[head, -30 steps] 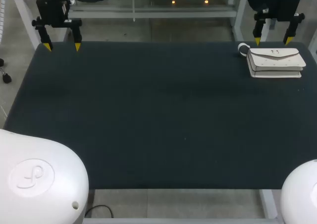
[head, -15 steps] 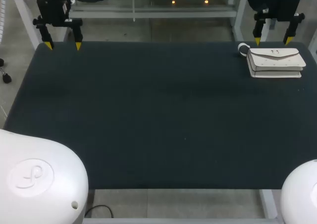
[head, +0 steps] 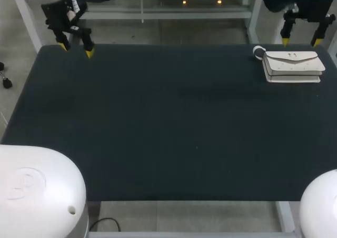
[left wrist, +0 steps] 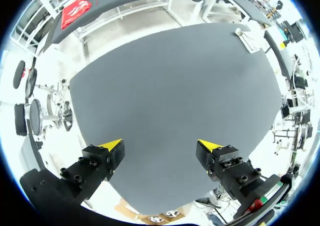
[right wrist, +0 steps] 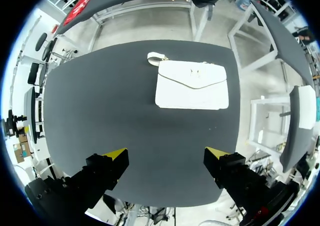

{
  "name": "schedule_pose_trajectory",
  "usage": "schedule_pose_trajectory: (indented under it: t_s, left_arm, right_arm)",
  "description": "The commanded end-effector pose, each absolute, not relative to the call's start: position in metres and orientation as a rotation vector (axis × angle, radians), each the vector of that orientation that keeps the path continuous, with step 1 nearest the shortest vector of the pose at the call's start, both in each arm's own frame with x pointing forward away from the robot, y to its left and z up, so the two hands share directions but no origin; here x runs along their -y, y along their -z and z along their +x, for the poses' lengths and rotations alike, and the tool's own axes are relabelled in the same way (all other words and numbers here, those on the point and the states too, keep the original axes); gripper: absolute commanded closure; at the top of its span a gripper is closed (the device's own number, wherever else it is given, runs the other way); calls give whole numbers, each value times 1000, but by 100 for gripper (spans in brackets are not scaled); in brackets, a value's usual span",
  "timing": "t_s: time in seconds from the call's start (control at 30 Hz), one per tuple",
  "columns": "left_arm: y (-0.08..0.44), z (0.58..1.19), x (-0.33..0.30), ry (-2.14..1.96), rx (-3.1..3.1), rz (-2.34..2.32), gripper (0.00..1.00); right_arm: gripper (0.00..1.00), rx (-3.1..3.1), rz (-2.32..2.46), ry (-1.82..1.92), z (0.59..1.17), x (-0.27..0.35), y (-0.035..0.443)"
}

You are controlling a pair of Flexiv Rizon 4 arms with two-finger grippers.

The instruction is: Pick up the bag, open it, inspect its contents, close it, and place it on the opposite side

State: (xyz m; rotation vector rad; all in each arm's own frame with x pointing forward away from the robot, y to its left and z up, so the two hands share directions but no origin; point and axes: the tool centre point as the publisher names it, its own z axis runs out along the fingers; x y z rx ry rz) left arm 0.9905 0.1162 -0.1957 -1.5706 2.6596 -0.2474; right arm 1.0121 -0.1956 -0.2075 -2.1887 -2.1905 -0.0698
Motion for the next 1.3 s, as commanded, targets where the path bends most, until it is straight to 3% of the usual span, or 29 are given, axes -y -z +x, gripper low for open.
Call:
schedule_pose_trajectory:
  t_s: [0.03, 0.57, 1.3]
  left_arm:
    - [204, 975, -111, 663, -2701, -944, 0]
    - [242, 963, -76, 1205, -2696, -170, 0]
    - [279, 977, -33, 1484, -2728, 147, 0]
  right_arm:
    - [0, 2154, -2151, 171, 1016, 221, 218]
    - [0, 2062, -2141, 292, 1033, 267, 253]
    - [0, 1961, -2173, 324, 1051, 303, 283]
